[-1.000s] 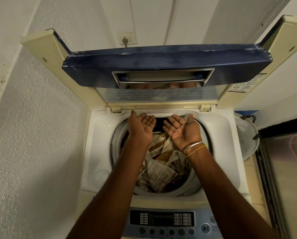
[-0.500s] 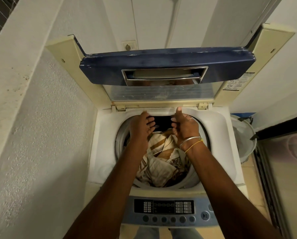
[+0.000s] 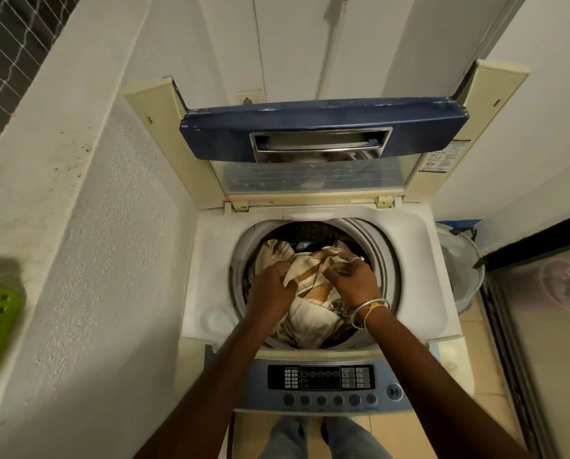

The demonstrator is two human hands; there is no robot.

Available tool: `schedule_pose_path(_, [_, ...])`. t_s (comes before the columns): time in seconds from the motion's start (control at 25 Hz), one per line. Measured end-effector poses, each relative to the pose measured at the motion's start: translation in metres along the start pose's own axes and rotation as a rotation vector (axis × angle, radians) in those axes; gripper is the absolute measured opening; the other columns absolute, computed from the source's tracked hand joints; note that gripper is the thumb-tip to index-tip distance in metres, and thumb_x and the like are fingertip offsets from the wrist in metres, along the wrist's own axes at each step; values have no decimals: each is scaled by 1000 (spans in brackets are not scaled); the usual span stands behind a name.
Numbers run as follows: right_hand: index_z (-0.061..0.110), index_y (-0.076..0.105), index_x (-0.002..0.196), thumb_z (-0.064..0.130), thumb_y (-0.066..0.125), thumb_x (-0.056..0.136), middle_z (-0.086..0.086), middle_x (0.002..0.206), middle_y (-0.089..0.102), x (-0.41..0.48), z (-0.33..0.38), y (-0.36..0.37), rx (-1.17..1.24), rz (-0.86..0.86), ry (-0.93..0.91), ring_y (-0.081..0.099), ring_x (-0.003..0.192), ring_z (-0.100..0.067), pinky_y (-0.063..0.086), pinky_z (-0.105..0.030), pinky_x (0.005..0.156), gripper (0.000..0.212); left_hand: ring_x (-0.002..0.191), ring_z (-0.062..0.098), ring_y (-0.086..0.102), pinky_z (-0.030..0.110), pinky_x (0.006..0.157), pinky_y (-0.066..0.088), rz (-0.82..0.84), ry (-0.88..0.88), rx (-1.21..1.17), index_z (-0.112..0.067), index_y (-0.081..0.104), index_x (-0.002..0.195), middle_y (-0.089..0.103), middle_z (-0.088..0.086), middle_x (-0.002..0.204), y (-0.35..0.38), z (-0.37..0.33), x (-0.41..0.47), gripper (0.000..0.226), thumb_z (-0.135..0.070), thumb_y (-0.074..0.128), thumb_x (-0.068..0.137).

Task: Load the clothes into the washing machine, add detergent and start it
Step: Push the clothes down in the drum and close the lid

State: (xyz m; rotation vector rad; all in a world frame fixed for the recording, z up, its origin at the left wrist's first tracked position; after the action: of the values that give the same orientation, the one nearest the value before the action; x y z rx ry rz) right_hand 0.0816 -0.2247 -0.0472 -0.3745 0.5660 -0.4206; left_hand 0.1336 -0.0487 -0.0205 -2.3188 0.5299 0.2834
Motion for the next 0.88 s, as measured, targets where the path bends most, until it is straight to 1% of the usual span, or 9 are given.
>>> schedule_pose_path(0.12, [32,64,99,38,74,84,4,95,71,-14,14,-5,-3,3,-50,66,92,-14,47,-24,75,19,113,24,63,30,92,49,11,46,-31,-11,63,130,68,9,124,-15,-15,-11,36,-19,64,94])
schedule_pose_path(0.24, [35,59,96,34,70,88,5,94,68,-35,27,-12,-6,3,-103,64,93,-15,43,-23,75,15,115,25,62,29,92,46,23,99,17,-11,62,130,67,11,126,-26,-22,-23,36,-23,62,96])
schedule_pose_path(0.36, [29,57,108,35,67,90,0,101,65,-54,32,-20,-14,-21,-125,62,98,-19,46,-29,82,21,121,23,59,24,91,42,36,127,48,-16,59,134,64,7,132,-32,-18,-35,40,-29,61,97])
schedule_pose_path(0.48, [19,59,126,37,66,90,3,107,64,-72,38,-26,-90,-71,-206,59,98,-14,43,-24,82,40,125,22,56,25,95,41,27,160,61,-18,56,137,59,6,138,-38,-12,-47,41,-29,60,98])
schedule_pose_path(0.56, [16,62,123,35,66,91,-1,112,66,-81,43,-30,-153,-107,-292,61,103,-16,42,-23,84,37,132,23,50,31,104,43,15,204,124,-18,52,140,53,6,145,-38,-7,-52,43,-31,57,99])
schedule_pose_path(0.64, [14,64,122,38,65,91,-6,126,63,-86,42,-33,-240,-141,-382,58,115,-22,44,-31,95,39,139,26,43,41,112,41,-2,239,189,-18,47,144,45,7,152,-38,-4,-57,48,-34,55,100])
schedule_pose_path(0.72, [17,56,132,47,61,90,-6,134,57,-92,40,-37,-344,-157,-434,49,127,-22,42,-37,105,52,144,27,36,43,116,37,-32,298,249,-17,42,148,39,8,156,-38,-6,-63,53,-36,54,100])
schedule_pose_path(0.8, [17,48,139,54,54,90,-6,142,51,-95,41,-43,-491,-192,-522,39,136,-22,37,-41,111,62,148,28,30,46,118,33,-77,378,373,-16,39,150,32,9,160,-37,-11,-68,56,-39,51,100])
schedule_pose_path(0.88, [16,42,144,58,48,92,-7,150,43,-101,39,-53,-643,-221,-596,32,142,-24,29,-44,117,67,149,30,29,50,118,32,-113,458,505,-15,38,151,30,11,161,-34,-18,-73,61,-47,41,100])
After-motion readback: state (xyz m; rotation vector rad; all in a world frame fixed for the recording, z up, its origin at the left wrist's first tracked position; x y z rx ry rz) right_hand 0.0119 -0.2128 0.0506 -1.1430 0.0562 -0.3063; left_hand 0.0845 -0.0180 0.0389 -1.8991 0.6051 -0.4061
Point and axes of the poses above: each hand's wrist, its own x-axis towards the middle knuckle, its own y-axis out of the palm, z = x × y, the point moved 1 cm from there along x, towards the middle knuckle
